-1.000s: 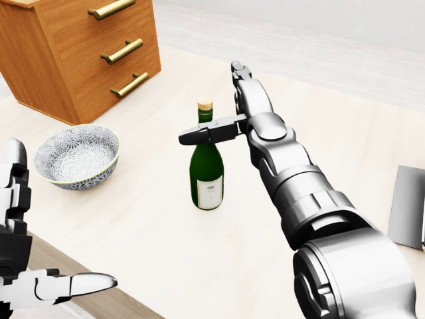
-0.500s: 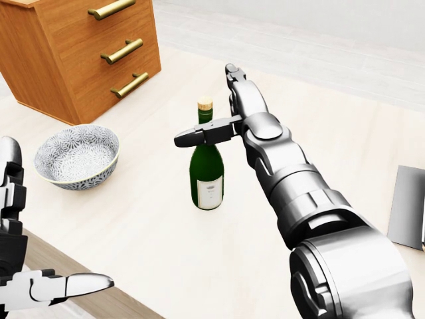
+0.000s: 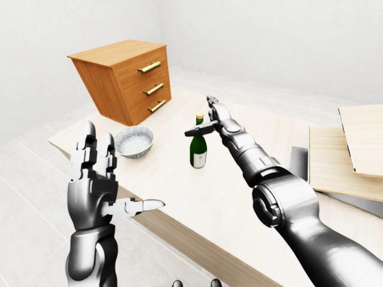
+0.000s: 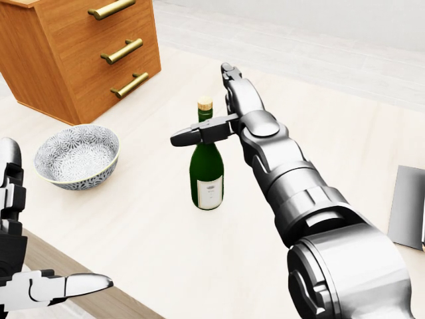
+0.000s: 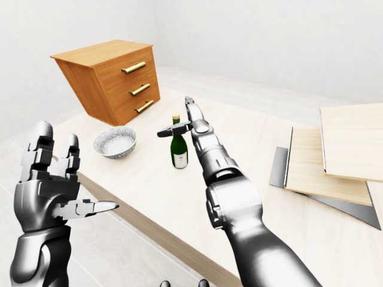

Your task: Put the wine bottle on the wine rack.

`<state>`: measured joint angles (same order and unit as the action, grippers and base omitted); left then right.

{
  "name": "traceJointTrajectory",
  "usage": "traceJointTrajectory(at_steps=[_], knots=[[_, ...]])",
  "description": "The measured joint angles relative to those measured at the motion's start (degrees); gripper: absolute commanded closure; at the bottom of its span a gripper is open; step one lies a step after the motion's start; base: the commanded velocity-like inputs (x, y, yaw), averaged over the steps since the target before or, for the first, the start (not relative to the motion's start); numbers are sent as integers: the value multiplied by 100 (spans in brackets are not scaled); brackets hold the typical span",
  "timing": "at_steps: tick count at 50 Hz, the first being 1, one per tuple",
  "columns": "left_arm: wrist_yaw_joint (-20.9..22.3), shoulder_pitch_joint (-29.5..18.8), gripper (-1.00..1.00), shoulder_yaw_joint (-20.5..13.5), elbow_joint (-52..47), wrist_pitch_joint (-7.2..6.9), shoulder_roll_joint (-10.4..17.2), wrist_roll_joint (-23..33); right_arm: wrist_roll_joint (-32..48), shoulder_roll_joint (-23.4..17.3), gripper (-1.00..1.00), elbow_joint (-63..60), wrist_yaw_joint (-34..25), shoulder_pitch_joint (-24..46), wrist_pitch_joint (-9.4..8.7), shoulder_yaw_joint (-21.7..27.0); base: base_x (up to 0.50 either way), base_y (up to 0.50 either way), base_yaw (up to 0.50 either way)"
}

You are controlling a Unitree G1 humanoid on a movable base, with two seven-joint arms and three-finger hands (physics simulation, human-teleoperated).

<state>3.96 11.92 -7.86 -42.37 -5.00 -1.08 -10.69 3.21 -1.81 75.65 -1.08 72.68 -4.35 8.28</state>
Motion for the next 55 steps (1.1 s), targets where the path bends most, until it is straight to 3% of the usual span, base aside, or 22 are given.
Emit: traceJointTrajectory(at_steps=[21, 22, 23, 25, 26, 33, 38, 40, 45, 46, 55], knots=[[16, 12, -100, -9, 77, 0, -14, -1, 72, 78, -100, 34, -17, -52, -25, 24, 0, 0, 0], [16, 11, -100, -7, 84, 0, -15, 1, 74, 80, -78, 35, -18, -57, -24, 26, 0, 0, 0], [15, 10, -100, -4, 90, 0, -15, 3, 78, 81, -78, 36, -18, -62, -22, 29, 0, 0, 0], [13, 7, -100, 2, 99, 0, -15, 6, 80, 86, -58, 38, -23, -72, -19, 33, 0, 0, 0], [12, 6, -100, 5, 102, 0, -15, 8, 80, 88, -8, 39, -25, -77, -18, 35, 0, 0, 0], [6, -9, -100, 17, 136, 0, -10, 14, 89, 91, 25, 35, -29, -98, -11, 52, 0, 0, 0], [5, -16, -100, 33, 165, 0, -8, 21, 107, 87, 31, 31, -24, -112, 10, 39, 0, 0, 0], [5, -17, -100, 45, 183, 0, -8, 28, 118, 82, 48, 35, -17, -119, 22, 21, 0, 0, 0], [0, -22, -100, 72, 205, 0, -3, 43, 110, 79, 53, 41, -14, -135, 40, 14, 0, 0, 0], [-1, -22, -100, 82, 212, 0, -3, 51, 115, 78, 100, 39, -11, -138, 47, 11, 0, 0, 0], [-4, -31, -100, 132, 320, 0, 2, 84, 106, 78, 100, 55, -54, -181, 67, 115, 0, 0, 0]])
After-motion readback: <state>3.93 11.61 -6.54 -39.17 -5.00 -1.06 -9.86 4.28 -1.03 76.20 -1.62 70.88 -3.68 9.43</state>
